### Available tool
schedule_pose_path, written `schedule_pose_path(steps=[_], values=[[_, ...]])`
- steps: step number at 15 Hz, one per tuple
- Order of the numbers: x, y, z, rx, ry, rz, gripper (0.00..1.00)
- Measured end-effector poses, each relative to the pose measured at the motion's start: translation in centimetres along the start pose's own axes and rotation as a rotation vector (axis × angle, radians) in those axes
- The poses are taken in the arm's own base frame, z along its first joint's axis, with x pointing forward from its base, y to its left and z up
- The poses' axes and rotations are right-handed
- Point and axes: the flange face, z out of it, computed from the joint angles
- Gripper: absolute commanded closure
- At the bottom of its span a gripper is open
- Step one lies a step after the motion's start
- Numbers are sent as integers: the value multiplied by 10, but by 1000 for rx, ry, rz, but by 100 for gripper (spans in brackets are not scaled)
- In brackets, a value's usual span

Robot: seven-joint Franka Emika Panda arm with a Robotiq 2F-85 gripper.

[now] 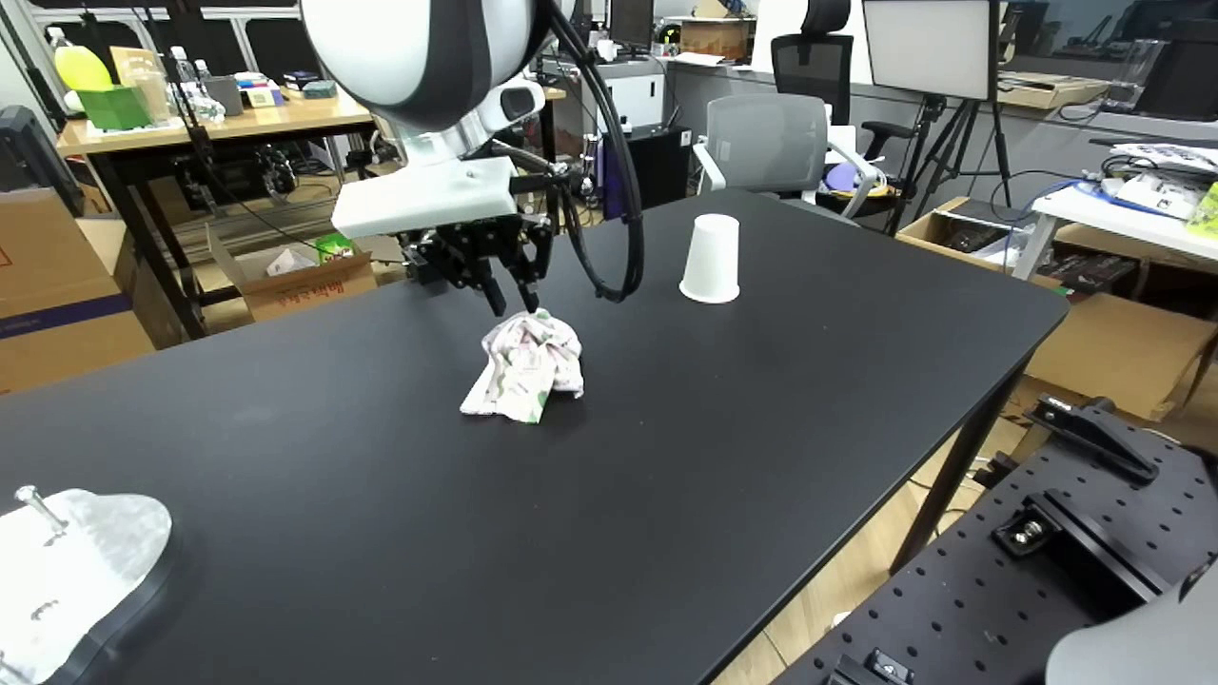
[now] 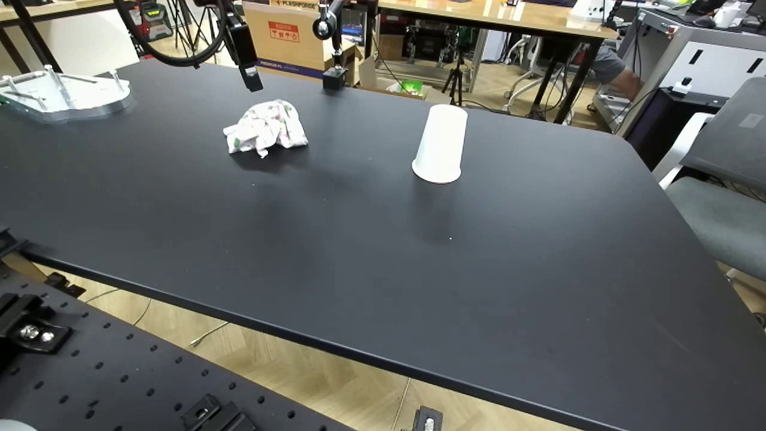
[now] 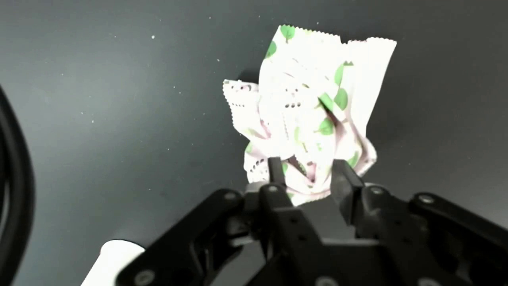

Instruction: Remove the towel from the black clamp stand on the table

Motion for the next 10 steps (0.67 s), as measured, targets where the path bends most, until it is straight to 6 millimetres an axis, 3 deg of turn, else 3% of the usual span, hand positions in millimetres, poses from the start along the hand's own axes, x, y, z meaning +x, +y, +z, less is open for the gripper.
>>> schedule_pose_path(steps=[5, 10], values=[[-7, -4, 2, -7, -33, -39, 1], [-10, -6, 1, 11, -68, -36, 0]])
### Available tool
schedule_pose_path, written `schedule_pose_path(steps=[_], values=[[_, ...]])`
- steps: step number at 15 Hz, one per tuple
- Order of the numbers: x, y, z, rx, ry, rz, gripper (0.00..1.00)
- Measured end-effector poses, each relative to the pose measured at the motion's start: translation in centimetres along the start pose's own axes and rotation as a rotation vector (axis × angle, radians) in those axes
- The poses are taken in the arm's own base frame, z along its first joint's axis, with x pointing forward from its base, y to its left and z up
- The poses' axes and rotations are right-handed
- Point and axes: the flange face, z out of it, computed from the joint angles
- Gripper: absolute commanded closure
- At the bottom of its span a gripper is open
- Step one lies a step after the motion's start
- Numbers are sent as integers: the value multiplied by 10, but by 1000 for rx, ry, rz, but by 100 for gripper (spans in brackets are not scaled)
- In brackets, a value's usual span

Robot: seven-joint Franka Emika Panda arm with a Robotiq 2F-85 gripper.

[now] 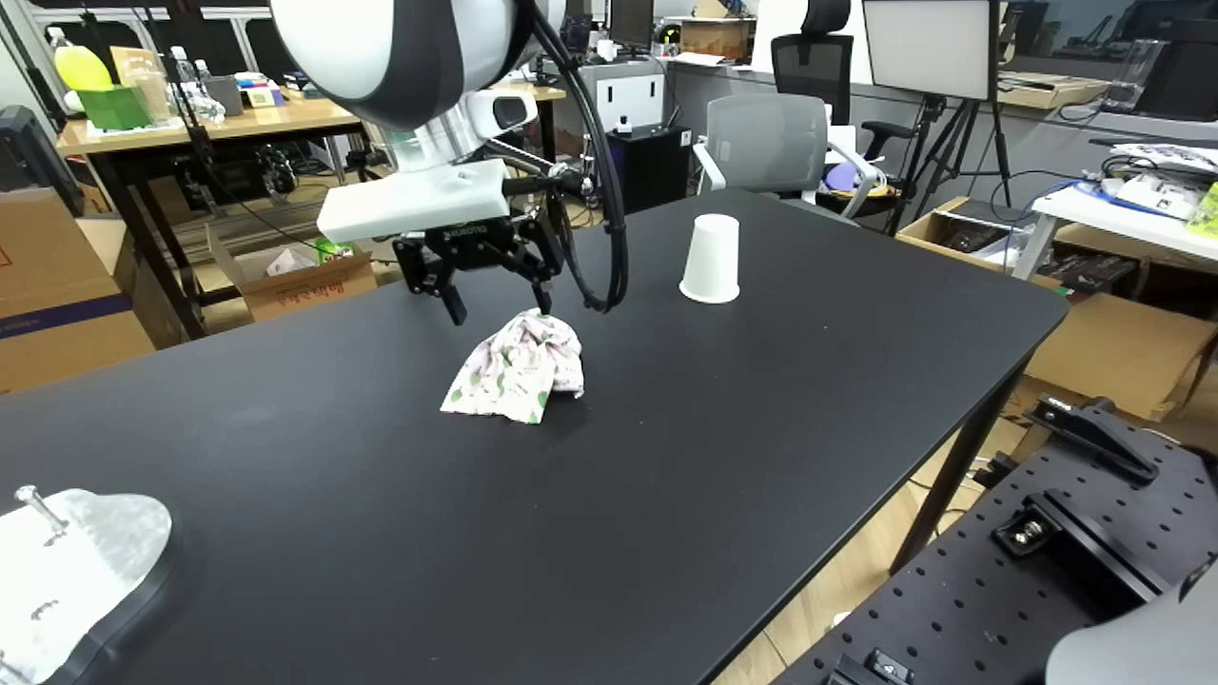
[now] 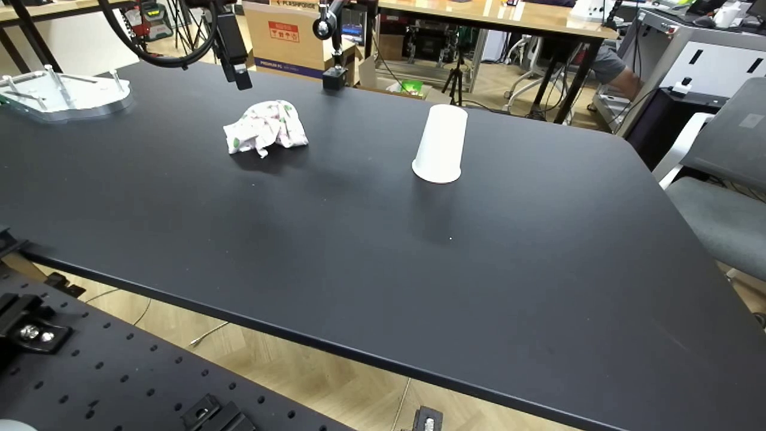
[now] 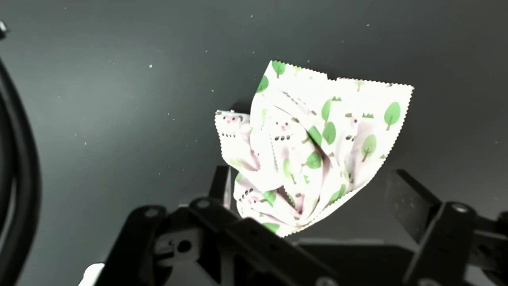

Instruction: Remove the towel from the black clamp stand on the table

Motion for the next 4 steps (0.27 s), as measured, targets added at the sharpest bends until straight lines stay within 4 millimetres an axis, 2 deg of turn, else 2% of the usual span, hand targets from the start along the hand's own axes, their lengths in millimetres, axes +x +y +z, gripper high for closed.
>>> schedule_pose_path(steps=[4], values=[[1, -1, -3, 13, -11, 16, 0]])
